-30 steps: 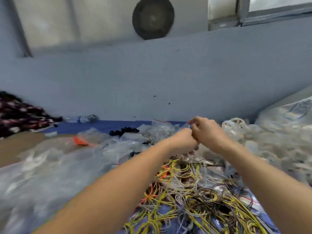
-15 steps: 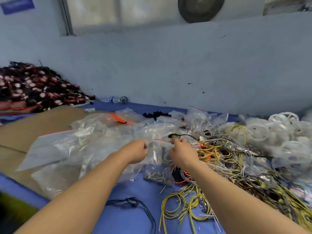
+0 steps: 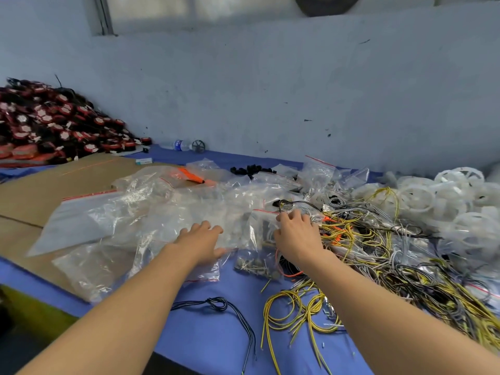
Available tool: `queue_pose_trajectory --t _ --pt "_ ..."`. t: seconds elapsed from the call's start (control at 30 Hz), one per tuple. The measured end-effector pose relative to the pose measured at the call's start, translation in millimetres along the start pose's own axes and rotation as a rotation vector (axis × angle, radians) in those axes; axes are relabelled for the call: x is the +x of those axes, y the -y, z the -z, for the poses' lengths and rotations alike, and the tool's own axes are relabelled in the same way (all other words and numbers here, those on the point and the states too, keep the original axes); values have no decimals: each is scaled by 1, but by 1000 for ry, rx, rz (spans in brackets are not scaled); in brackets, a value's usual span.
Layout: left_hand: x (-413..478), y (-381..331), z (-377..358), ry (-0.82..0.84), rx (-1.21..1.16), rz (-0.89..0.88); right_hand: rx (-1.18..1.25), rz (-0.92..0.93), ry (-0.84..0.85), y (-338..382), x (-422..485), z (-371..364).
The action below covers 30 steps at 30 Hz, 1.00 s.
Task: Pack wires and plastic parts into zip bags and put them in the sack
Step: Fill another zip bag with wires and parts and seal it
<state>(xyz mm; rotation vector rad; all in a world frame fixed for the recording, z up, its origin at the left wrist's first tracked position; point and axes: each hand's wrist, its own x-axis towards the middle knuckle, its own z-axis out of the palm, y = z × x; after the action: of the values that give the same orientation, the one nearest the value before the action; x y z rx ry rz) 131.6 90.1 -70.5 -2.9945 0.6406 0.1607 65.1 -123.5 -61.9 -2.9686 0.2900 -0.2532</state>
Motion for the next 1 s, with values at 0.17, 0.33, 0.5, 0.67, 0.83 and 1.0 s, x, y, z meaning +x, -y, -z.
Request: queue_pose_trajectory --t 0.17,0.33,0.5,0.67,0.83,1.0 --pt "-2 -4 -3 -68 87 -112 -19 39 -54 0 -5 -1" --pt "-15 5 1 34 -68 -57 -62 88 -91 -3 -12 3" --pt "-45 25 0 39 -9 -172 -120 137 -110 4 -21 5" --pt "-64 37 -7 -13 284 -174 -126 166 -72 12 -38 3" --pt "-72 38 -6 -82 227 -93 -121 164 -110 3 -48 11" --pt "-68 30 42 -312 58 -19 -116 131 -162 -18 -52 24"
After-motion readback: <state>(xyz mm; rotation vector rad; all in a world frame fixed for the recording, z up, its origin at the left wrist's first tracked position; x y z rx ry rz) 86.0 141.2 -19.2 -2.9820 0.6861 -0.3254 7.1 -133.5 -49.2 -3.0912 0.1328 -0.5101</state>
